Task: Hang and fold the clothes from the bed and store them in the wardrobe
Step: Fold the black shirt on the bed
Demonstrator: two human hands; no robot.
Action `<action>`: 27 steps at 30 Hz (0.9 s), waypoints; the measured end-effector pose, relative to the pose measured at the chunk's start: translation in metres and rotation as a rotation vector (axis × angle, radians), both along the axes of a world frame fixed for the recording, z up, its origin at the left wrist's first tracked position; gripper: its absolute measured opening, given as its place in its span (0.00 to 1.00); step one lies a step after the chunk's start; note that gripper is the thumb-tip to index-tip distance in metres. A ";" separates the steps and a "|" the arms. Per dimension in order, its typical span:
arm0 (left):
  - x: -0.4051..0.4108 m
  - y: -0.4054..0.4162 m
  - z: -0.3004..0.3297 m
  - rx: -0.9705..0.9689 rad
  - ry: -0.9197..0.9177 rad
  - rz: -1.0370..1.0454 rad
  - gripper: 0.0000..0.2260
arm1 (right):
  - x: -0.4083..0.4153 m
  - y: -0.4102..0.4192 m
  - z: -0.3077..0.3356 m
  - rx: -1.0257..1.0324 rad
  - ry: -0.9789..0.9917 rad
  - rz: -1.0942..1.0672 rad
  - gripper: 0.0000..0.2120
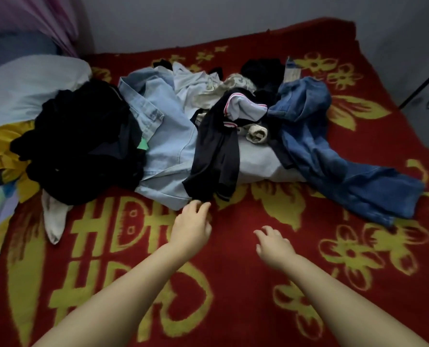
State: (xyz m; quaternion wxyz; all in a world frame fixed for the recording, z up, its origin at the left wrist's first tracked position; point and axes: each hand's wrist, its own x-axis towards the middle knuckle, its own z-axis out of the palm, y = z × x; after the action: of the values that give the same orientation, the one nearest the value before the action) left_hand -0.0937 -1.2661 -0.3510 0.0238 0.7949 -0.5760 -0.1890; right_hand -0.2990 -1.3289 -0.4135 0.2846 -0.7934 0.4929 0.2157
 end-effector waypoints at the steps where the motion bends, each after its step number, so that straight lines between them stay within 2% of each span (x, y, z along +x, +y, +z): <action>1: 0.006 -0.016 -0.008 -0.042 -0.022 0.036 0.25 | 0.004 -0.010 -0.015 -0.019 -0.012 0.015 0.24; 4: 0.025 -0.062 -0.033 -0.131 -0.055 0.153 0.31 | 0.000 -0.021 -0.061 0.048 0.015 0.020 0.27; 6: 0.038 -0.091 -0.056 -0.092 0.003 0.244 0.34 | -0.006 -0.018 -0.096 0.104 0.078 0.075 0.31; 8: 0.048 -0.110 -0.076 -0.104 0.031 0.274 0.28 | -0.007 -0.018 -0.118 0.093 0.107 0.109 0.34; 11: 0.052 -0.113 -0.089 -0.285 0.168 0.338 0.03 | -0.006 -0.021 -0.123 0.142 0.127 0.116 0.34; 12: 0.052 -0.108 -0.086 -0.329 0.260 0.373 0.02 | -0.007 -0.021 -0.121 0.145 0.131 0.115 0.34; 14: 0.053 -0.093 -0.074 -0.396 0.413 0.421 0.04 | -0.006 -0.022 -0.115 0.151 0.148 0.116 0.34; 19: 0.060 -0.029 -0.020 -0.520 0.611 0.389 0.07 | 0.009 -0.041 -0.084 0.275 0.185 0.061 0.35; 23: 0.062 0.020 0.033 -0.596 0.866 0.444 0.08 | 0.031 -0.034 -0.041 0.196 -0.071 -0.208 0.35; 27: 0.073 0.049 0.105 -0.581 1.005 0.319 0.08 | 0.063 0.008 0.021 0.020 -0.359 -0.298 0.41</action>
State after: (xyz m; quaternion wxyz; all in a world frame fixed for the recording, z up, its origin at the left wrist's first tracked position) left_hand -0.0204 -1.2170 -0.2458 0.5376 0.6457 -0.3957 -0.3707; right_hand -0.2364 -1.3206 -0.3928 0.4045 -0.7346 0.5439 0.0315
